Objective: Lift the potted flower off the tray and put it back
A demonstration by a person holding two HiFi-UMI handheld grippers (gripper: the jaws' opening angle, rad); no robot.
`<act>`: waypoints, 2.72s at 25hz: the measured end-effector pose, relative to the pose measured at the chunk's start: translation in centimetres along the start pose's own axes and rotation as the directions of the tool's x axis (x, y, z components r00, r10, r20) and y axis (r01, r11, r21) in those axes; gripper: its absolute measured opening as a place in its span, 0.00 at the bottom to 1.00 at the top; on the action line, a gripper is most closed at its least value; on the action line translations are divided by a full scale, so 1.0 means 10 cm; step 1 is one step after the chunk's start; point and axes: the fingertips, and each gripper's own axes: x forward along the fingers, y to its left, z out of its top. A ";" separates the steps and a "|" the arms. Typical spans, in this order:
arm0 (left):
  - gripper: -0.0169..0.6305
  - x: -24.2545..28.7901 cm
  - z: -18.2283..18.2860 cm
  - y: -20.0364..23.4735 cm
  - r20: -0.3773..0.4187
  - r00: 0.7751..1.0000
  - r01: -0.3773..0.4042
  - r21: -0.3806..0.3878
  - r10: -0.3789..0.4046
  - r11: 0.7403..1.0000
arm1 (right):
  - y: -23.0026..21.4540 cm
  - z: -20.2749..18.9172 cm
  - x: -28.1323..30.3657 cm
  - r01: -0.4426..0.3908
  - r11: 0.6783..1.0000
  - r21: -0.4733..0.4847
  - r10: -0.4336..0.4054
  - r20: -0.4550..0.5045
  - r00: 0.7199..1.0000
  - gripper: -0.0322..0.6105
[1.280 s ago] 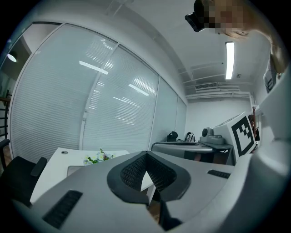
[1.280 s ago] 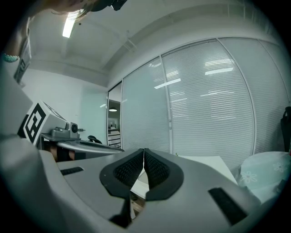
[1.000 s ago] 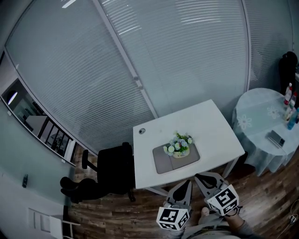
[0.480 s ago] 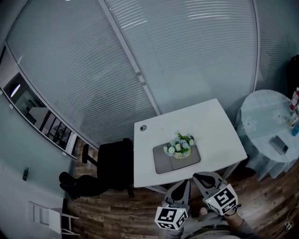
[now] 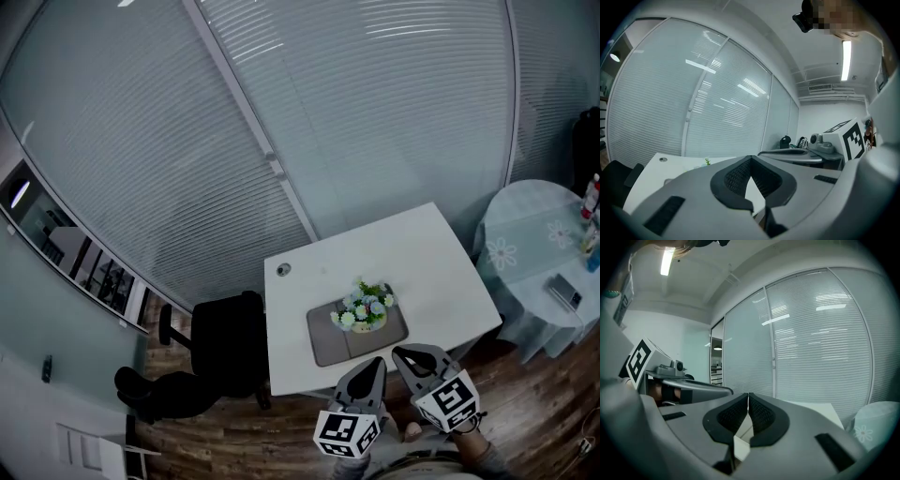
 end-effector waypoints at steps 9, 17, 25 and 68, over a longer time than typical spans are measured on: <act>0.04 0.41 0.16 0.54 -0.012 0.994 0.106 0.009 -0.106 0.994 | -0.27 0.10 0.63 0.068 0.998 -0.001 -0.068 -0.015 0.998 0.08; 0.04 0.60 0.26 0.98 -0.009 0.985 0.170 0.018 -0.169 0.985 | -0.41 0.16 1.07 0.128 0.992 -0.001 -0.128 -0.012 0.992 0.08; 0.04 0.70 0.28 1.23 -0.031 0.988 0.149 0.008 -0.149 0.989 | -0.52 0.13 1.31 0.115 0.993 0.019 -0.115 -0.035 0.993 0.08; 0.04 1.55 0.42 1.60 -0.047 0.998 0.044 0.021 -0.043 0.999 | -1.53 -0.04 1.60 0.046 0.998 0.051 -0.043 -0.060 0.997 0.08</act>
